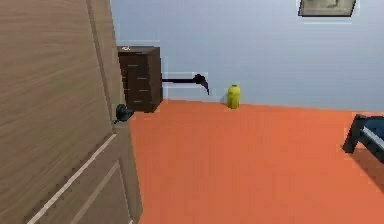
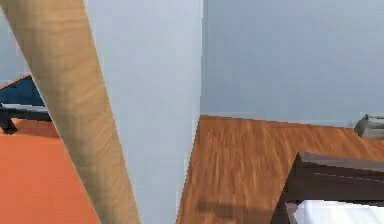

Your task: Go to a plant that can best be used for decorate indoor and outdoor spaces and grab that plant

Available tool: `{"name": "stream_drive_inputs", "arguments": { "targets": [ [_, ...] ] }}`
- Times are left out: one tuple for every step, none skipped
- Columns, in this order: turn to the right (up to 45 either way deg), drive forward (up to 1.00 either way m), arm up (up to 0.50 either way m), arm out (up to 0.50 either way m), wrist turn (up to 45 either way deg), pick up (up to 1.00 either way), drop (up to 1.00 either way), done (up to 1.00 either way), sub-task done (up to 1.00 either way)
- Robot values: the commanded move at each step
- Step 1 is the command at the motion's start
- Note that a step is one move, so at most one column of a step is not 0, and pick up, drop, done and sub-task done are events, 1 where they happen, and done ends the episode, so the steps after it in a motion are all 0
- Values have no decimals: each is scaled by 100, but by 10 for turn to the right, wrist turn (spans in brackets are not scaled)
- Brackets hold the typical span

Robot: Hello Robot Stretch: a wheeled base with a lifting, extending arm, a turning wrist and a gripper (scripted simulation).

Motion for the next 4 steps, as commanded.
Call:
{"name": "stream_drive_inputs", "arguments": {
  "targets": [
    [0,100,0,0,0,0,0,0,0],
    [120,0,0,0,0,0,0,0,0],
    [0,20,0,0,0,0,0,0,0],
    [-270,0,0,0,0,0,0,0,0]
  ]
}}
